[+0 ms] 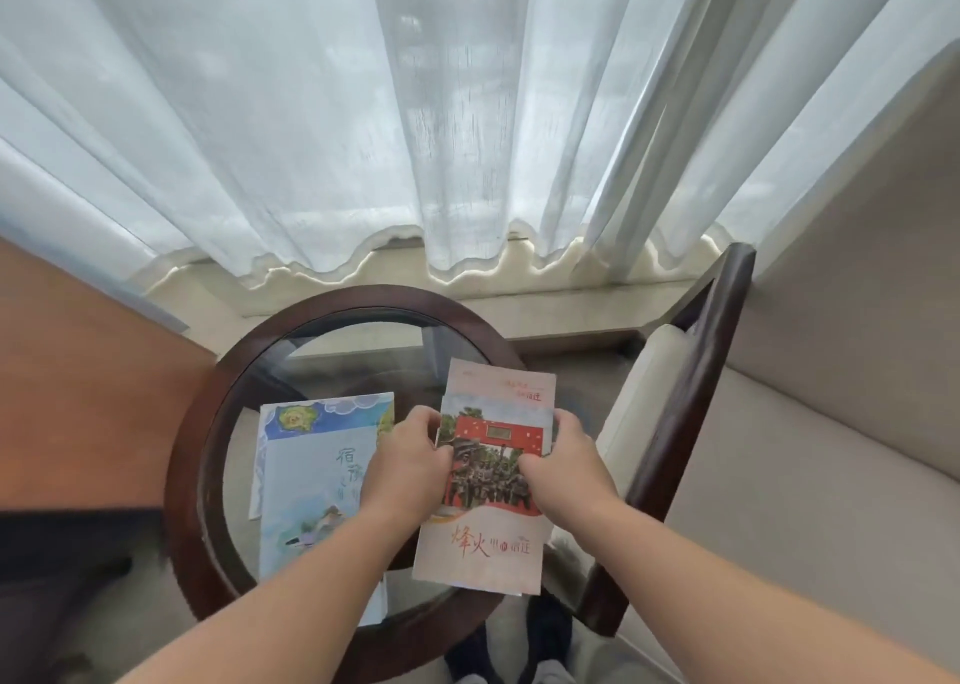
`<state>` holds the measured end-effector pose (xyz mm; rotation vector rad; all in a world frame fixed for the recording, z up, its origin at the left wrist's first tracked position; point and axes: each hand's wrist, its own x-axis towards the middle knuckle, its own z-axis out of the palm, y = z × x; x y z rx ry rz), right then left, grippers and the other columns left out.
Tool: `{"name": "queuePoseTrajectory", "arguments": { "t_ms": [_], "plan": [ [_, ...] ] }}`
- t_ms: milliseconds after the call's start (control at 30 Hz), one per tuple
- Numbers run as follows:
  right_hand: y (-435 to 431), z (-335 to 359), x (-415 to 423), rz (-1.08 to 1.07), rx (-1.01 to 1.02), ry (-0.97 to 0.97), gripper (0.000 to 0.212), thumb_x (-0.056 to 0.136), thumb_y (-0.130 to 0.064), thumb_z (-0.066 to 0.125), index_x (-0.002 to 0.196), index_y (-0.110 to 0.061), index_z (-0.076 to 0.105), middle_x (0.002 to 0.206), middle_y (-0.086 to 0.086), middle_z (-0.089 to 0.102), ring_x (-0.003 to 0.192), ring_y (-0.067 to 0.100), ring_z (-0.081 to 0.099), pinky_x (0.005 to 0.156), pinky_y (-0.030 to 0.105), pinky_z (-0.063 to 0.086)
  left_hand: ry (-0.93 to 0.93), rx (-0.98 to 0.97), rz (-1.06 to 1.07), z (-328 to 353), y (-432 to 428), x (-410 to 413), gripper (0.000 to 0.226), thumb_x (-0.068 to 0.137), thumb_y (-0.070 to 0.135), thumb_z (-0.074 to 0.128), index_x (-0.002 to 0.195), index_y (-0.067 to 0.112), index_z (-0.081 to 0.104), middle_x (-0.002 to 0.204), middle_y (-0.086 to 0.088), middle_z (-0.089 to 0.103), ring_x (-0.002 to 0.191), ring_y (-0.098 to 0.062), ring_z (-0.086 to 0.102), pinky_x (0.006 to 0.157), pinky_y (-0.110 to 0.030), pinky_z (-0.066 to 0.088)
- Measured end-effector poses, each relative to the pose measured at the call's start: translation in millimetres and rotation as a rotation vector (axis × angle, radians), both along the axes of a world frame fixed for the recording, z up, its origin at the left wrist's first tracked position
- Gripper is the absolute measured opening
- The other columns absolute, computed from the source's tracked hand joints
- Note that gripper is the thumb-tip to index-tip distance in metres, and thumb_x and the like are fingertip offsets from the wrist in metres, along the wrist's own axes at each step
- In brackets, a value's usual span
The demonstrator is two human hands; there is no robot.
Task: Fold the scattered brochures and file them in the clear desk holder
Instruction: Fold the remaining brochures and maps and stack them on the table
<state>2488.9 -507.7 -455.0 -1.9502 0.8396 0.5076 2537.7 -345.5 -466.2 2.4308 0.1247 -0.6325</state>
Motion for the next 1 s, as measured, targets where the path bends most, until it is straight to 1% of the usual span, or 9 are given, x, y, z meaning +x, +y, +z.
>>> {"name": "queuePoseTrajectory", "arguments": {
  "t_ms": [67,133,200,300,433,567,733,867,1000],
  "plan": [
    [2,-24,1,-0.005,0.001,0.045,0.049,0.09,-0.024,0.061,0.133,-0.029,0.038,0.118,-0.002,0.057,0.092,0.015,0.063,0.071,0.036,0.061,0.03,0.022,0.009,-25,-1,-2,0.019,0.091,0.025,0.058,0.109,0.029,0.054,0.082,0.011,0.057,0.076,-0.009,0.057,0.057,-0.029,0.04],
    [4,-44,4,-0.013,0.005,0.084,0.049,0.091,-0.024,0.06,0.134,-0.028,0.038,0.119,-0.001,0.057,0.092,0.016,0.064,0.072,0.038,0.061,0.053,0.042,0.018,-44,-2,-4,0.024,0.09,0.024,0.059,0.112,0.028,0.054,0.085,0.009,0.057,0.077,-0.011,0.057,0.057,-0.029,0.039],
    [6,-57,7,-0.005,-0.004,0.114,0.048,0.091,-0.025,0.059,0.134,-0.028,0.038,0.119,0.0,0.056,0.092,0.018,0.063,0.073,0.038,0.06,0.064,0.062,0.027,-59,-3,-5,0.027,0.089,0.024,0.06,0.115,0.027,0.054,0.091,0.005,0.057,0.08,-0.014,0.057,0.061,-0.031,0.043],
    [12,-69,8,-0.007,-0.022,0.131,0.047,0.088,-0.024,0.059,0.131,-0.028,0.04,0.12,0.002,0.054,0.095,0.02,0.062,0.079,0.043,0.059,0.06,0.101,0.034,-71,-2,-6,0.03,0.089,0.026,0.061,0.118,0.026,0.053,0.101,0.003,0.051,0.088,-0.016,0.054,0.071,-0.033,0.046],
    [19,-74,7,-0.024,-0.029,0.144,0.048,0.085,-0.02,0.059,0.13,-0.029,0.042,0.119,0.003,0.047,0.096,0.023,0.06,0.08,0.045,0.058,0.069,0.146,0.04,-79,-3,-5,0.03,0.088,0.028,0.063,0.116,0.026,0.052,0.102,0.004,0.045,0.088,-0.015,0.051,0.07,-0.032,0.043],
    [19,-77,8,-0.019,-0.045,0.147,0.045,0.085,-0.019,0.059,0.127,-0.028,0.045,0.117,0.002,0.044,0.097,0.023,0.058,0.081,0.044,0.058,0.065,0.154,0.021,-80,-3,-8,0.031,0.087,0.028,0.064,0.114,0.027,0.048,0.104,0.004,0.049,0.088,-0.016,0.053,0.07,-0.032,0.044],
    [18,-77,7,0.003,-0.046,0.156,0.045,0.086,-0.019,0.059,0.129,-0.026,0.045,0.118,0.002,0.043,0.097,0.023,0.058,0.082,0.044,0.058,0.052,0.175,0.0,-81,-2,-13,0.034,0.088,0.028,0.064,0.116,0.028,0.045,0.1,0.007,0.046,0.085,-0.013,0.052,0.066,-0.029,0.041],
    [16,-78,5,0.033,-0.053,0.15,0.046,0.086,-0.019,0.058,0.129,-0.028,0.043,0.116,0.0,0.041,0.095,0.021,0.057,0.082,0.043,0.057,0.039,0.175,-0.003,-82,-3,-15,0.036,0.088,0.028,0.065,0.117,0.028,0.044,0.102,0.007,0.047,0.088,-0.013,0.053,0.068,-0.029,0.045],
    [12,-80,5,0.07,-0.072,0.15,0.049,0.086,-0.021,0.061,0.13,-0.027,0.042,0.117,0.001,0.042,0.096,0.021,0.058,0.082,0.043,0.057,0.035,0.182,-0.02,-84,-2,-16,0.038,0.088,0.029,0.065,0.119,0.027,0.042,0.106,0.005,0.048,0.088,-0.013,0.052,0.069,-0.029,0.045]
  ]
}}
